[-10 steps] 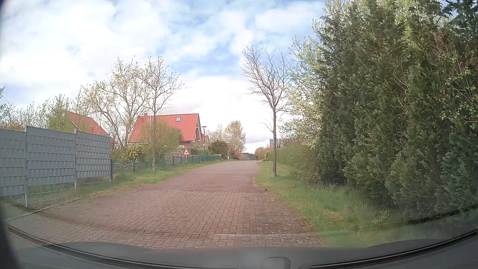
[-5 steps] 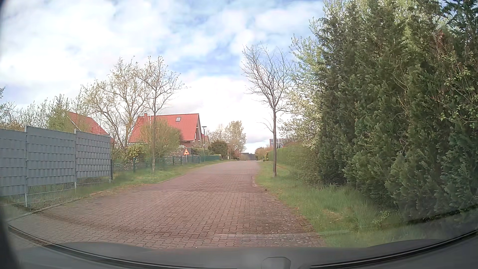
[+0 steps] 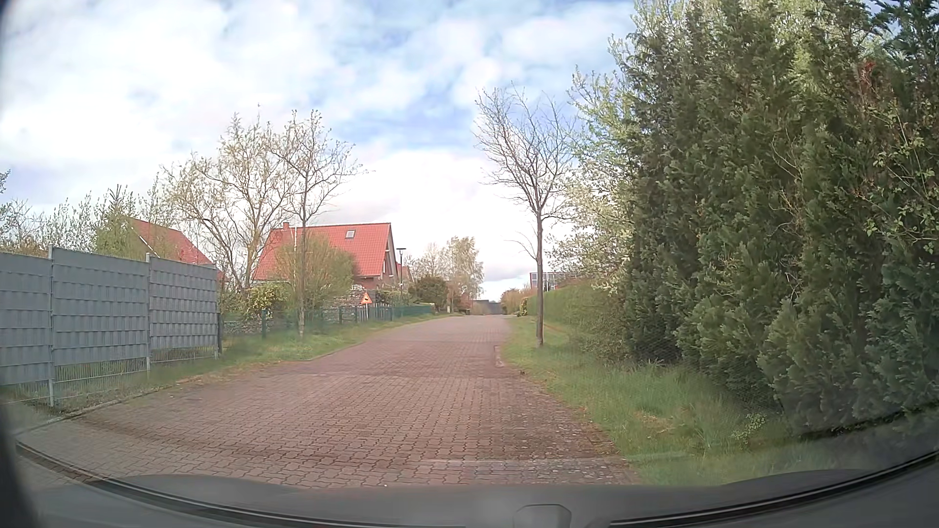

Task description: Follow the waypoints while adhering to traffic rules and regulations

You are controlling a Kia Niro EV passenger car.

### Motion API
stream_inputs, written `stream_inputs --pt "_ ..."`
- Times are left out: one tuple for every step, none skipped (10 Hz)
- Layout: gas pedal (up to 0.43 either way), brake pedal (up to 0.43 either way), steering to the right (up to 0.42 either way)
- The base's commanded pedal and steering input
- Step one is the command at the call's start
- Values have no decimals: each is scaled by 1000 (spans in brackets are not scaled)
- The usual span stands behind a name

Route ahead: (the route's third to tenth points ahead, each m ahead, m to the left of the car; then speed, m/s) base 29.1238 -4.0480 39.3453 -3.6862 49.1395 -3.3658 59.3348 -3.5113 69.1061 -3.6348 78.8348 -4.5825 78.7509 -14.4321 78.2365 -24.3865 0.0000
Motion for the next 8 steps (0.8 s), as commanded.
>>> stream_inputs --pt "0 250 -6" --pt "0 250 -6" --pt "0 250 -6" --pt "0 250 -6" --pt "0 250 -6" --pt "0 250 -6" --pt "0 250 -6" --pt "0 250 -6"
